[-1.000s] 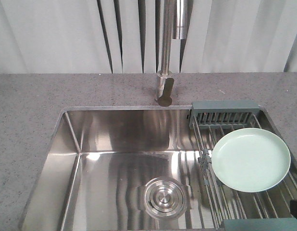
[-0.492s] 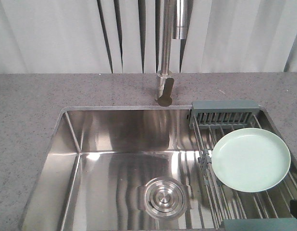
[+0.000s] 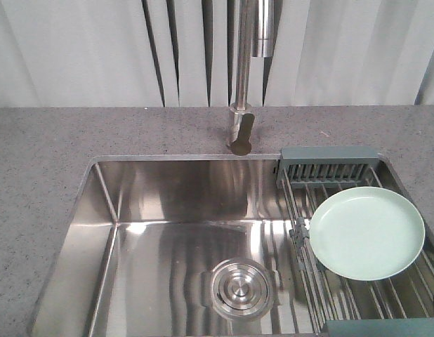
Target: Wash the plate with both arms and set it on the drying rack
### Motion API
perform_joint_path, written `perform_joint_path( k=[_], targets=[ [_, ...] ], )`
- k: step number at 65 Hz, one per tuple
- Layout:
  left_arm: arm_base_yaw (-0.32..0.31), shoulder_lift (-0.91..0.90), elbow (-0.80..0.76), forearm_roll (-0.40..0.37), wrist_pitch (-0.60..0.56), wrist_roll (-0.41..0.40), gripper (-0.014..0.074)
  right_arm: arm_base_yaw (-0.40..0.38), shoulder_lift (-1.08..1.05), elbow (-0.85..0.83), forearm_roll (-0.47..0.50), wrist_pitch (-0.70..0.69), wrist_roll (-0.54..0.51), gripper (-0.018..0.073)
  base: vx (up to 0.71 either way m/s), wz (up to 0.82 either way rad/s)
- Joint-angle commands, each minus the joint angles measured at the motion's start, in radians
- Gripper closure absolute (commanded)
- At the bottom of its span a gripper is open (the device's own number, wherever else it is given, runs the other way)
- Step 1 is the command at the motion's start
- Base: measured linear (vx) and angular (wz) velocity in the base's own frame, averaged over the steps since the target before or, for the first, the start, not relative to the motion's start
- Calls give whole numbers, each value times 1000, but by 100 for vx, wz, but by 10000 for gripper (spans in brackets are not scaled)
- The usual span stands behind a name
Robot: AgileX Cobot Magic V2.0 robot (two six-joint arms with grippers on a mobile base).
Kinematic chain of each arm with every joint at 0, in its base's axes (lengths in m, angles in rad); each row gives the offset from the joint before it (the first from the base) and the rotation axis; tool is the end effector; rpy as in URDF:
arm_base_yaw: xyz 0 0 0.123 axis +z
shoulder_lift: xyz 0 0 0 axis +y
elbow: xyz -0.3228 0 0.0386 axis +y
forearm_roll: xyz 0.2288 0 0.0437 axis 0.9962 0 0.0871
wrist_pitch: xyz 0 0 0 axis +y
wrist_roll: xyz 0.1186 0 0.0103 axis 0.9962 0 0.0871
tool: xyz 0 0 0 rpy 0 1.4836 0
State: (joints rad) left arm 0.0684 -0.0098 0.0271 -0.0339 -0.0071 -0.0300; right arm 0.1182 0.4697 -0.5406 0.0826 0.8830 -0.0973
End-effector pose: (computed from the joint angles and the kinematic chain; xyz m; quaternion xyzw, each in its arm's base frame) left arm 0.0250 0.0017 0.2073 -0.0450 0.6779 0.0017 0.7338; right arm 0.0426 0.0127 0.2846 -0.0872 0.9070 0.0441 0.4097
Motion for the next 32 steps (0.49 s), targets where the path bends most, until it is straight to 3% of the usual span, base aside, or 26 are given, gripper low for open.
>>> perform_joint_path(
  k=[1, 20, 32],
  targets=[
    [-5, -16, -28, -9, -76, -1, 603, -25, -38, 22, -66, -75, -7, 180, 0, 0],
    [-5, -16, -28, -9, -76, -1, 603, -104, -263, 156, -70, -284, 0, 267, 0, 0],
    [-5, -16, -28, -9, -76, -1, 603, -133, -360, 271, -24, -474, 0, 391, 0, 0]
  ],
)
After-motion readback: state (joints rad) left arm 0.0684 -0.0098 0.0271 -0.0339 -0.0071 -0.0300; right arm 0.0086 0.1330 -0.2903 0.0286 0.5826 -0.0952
